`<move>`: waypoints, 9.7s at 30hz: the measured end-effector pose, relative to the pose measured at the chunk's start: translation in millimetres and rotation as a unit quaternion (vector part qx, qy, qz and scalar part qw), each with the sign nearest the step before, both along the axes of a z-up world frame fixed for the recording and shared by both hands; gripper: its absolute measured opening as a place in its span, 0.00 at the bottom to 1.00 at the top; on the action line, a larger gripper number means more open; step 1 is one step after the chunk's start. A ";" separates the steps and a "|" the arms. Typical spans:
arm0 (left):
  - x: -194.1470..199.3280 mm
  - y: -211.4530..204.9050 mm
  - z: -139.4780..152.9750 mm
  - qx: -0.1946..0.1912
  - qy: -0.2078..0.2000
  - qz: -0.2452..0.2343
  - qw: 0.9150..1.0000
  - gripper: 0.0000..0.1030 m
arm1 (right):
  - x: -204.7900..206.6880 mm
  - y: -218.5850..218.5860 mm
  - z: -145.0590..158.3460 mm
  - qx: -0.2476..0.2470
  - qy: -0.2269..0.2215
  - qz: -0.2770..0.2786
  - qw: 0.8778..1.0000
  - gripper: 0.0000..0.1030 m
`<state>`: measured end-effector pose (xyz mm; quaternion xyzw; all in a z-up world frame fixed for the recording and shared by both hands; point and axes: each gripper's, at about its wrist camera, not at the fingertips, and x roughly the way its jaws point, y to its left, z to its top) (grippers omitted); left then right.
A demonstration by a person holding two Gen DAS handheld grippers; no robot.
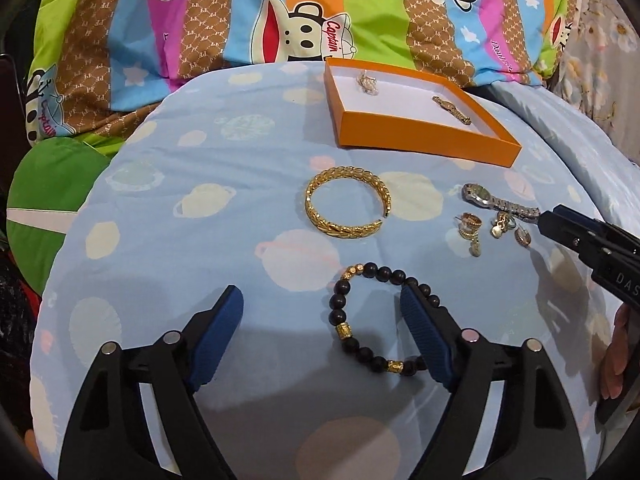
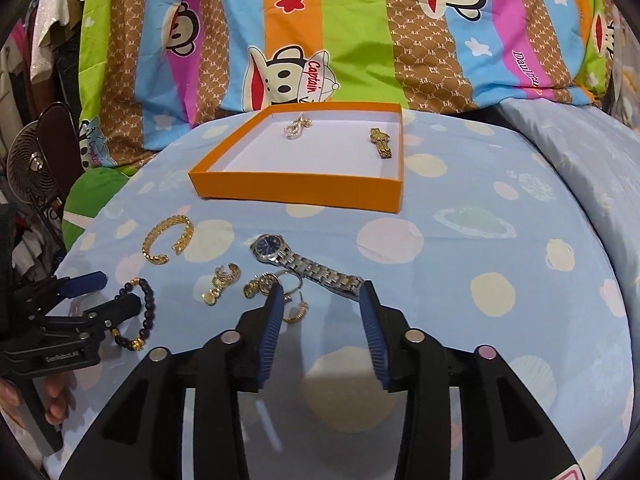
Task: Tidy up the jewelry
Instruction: 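Move both grippers back toward the remaining jewelry on the sheet, then grasp the silver blue-faced watch with the right gripper while the left gripper grasps the gold cuff bangle, then carry the silver watch and gold bangle with both grippers into the orange box, then open the left gripper releasing the bangle while the right gripper releases the silver watch, then withdraw both grippers from the box toward the black bead bracelet and earrings, then grasp the black bead bracelet with the left gripper, then lift the bead bracelet with the left gripper while the right gripper approaches the gold earrings, then grasp a gold hoop earring with the right gripper while the left gripper holds the bracelet, then carry the bead bracelet and gold hoop earring with both grippers into the orange box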
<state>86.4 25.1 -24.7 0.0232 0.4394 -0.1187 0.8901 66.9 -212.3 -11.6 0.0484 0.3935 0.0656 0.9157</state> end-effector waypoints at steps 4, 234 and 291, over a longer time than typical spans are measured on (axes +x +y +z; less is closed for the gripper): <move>-1.5 0.5 2.2 -0.016 -0.001 -0.012 1.000 0.76 | 15.5 9.8 4.4 -0.006 0.005 0.010 1.000 0.47; -6.2 1.2 12.5 -0.039 -0.025 -0.024 0.999 0.07 | 28.9 60.0 -9.5 0.007 0.028 0.056 0.998 0.22; 128.7 -108.5 68.5 -0.128 -0.015 -0.140 0.982 0.07 | 112.7 -39.8 34.4 0.041 -0.021 -0.046 0.998 0.15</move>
